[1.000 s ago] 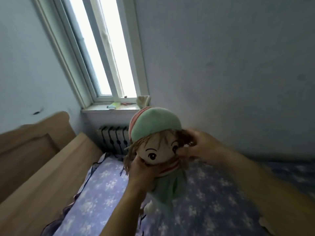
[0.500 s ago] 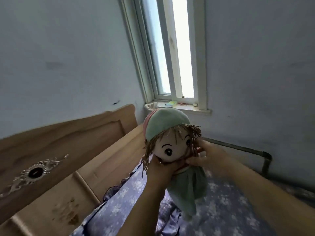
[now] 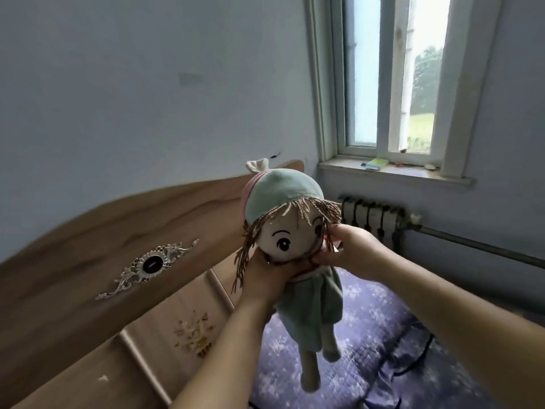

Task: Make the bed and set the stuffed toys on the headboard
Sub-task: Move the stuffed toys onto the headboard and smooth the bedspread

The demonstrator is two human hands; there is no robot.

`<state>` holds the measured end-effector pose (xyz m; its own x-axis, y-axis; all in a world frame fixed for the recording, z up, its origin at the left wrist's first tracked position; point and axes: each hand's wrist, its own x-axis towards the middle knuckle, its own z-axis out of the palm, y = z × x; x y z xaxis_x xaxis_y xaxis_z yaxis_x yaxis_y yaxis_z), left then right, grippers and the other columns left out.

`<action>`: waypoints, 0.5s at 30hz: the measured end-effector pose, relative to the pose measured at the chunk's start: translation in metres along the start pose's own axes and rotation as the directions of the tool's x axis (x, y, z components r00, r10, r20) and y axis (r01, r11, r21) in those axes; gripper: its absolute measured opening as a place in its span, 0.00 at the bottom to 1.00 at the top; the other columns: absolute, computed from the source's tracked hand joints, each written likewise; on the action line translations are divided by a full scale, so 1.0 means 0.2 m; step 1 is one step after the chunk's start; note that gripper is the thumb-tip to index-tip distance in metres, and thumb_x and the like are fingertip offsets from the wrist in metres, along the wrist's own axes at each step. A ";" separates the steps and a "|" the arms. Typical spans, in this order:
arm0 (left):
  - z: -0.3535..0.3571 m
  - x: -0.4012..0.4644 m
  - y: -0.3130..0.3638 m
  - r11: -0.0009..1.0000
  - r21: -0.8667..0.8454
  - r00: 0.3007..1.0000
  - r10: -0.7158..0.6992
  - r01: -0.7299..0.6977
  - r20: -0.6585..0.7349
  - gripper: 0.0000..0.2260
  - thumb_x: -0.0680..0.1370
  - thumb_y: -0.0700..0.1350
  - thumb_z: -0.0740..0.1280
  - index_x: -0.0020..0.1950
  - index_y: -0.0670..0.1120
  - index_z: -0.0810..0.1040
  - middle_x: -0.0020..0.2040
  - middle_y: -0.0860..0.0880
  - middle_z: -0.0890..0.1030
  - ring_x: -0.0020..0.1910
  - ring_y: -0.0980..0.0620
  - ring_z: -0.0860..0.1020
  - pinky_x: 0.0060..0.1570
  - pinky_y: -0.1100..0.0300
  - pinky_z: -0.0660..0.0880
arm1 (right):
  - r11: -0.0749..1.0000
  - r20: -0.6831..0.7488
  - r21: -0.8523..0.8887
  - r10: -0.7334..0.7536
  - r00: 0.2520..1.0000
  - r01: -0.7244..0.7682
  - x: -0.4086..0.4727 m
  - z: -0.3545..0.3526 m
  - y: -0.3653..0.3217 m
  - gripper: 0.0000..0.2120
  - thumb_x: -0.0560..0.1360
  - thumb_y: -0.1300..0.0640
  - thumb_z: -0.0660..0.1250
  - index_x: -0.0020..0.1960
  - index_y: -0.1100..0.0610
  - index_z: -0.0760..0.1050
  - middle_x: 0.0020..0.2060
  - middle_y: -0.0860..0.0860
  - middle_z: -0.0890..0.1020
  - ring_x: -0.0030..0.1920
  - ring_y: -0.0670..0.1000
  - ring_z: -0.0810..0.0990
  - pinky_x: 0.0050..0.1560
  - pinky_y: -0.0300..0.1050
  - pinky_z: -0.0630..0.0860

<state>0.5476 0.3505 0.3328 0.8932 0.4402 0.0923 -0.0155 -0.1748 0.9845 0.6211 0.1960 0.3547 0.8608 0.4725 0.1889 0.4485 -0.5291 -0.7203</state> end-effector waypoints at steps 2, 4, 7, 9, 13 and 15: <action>-0.14 0.09 -0.04 1.000 -0.011 1.000 -0.023 0.023 0.003 0.30 0.55 0.43 0.82 0.56 0.45 0.80 0.48 0.52 0.84 0.47 0.56 0.81 0.42 0.66 0.79 | 0.999 0.005 -0.033 0.030 1.000 -0.030 0.07 0.12 -0.08 0.11 0.68 0.56 0.74 0.49 0.57 0.77 0.47 0.56 0.81 0.49 0.56 0.78 0.52 0.48 0.75; -0.27 0.19 -0.10 0.999 -0.017 0.999 -0.049 0.049 -0.001 0.35 0.50 0.48 0.81 0.56 0.45 0.80 0.49 0.51 0.84 0.50 0.53 0.82 0.52 0.56 0.80 | 0.998 0.022 -0.060 0.036 0.999 -0.035 0.16 0.25 -0.17 0.15 0.69 0.56 0.74 0.53 0.59 0.77 0.49 0.56 0.81 0.52 0.57 0.78 0.54 0.48 0.75; -0.41 0.26 -0.14 0.996 -0.017 0.996 -0.086 0.086 -0.005 0.36 0.48 0.51 0.81 0.55 0.45 0.80 0.50 0.50 0.84 0.50 0.51 0.82 0.53 0.52 0.79 | 0.994 0.056 -0.086 0.067 0.996 -0.062 0.25 0.39 -0.26 0.18 0.69 0.55 0.73 0.56 0.60 0.76 0.51 0.57 0.81 0.54 0.57 0.78 0.56 0.49 0.75; -0.48 0.31 -0.15 0.995 -0.029 0.996 -0.094 0.094 0.000 0.29 0.52 0.47 0.82 0.51 0.46 0.81 0.48 0.51 0.84 0.48 0.52 0.82 0.49 0.57 0.80 | 0.988 0.063 -0.132 0.087 0.994 -0.078 0.32 0.44 -0.30 0.19 0.70 0.54 0.73 0.57 0.60 0.75 0.52 0.57 0.80 0.54 0.57 0.78 0.55 0.47 0.74; -0.54 0.39 -0.16 0.992 -0.079 0.994 -0.098 0.101 0.040 0.24 0.58 0.39 0.81 0.52 0.46 0.80 0.49 0.48 0.84 0.47 0.52 0.82 0.45 0.61 0.79 | 0.977 0.054 -0.190 0.110 0.992 -0.097 0.40 0.48 -0.36 0.19 0.71 0.52 0.72 0.57 0.60 0.75 0.52 0.56 0.80 0.54 0.56 0.78 0.55 0.46 0.74; -0.55 0.42 -0.14 0.991 -0.087 0.994 -0.100 0.103 0.043 0.26 0.58 0.39 0.81 0.54 0.44 0.80 0.49 0.48 0.84 0.48 0.51 0.82 0.46 0.60 0.79 | 0.973 0.042 -0.207 0.109 0.993 -0.098 0.43 0.47 -0.38 0.18 0.71 0.52 0.72 0.56 0.60 0.75 0.52 0.56 0.81 0.54 0.55 0.78 0.54 0.44 0.74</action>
<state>0.5735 0.4899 0.3289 0.9089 0.4168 -0.0130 0.0376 -0.0509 0.9980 0.6388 0.3428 0.3624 0.8937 0.4412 0.0808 0.4018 -0.7074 -0.5815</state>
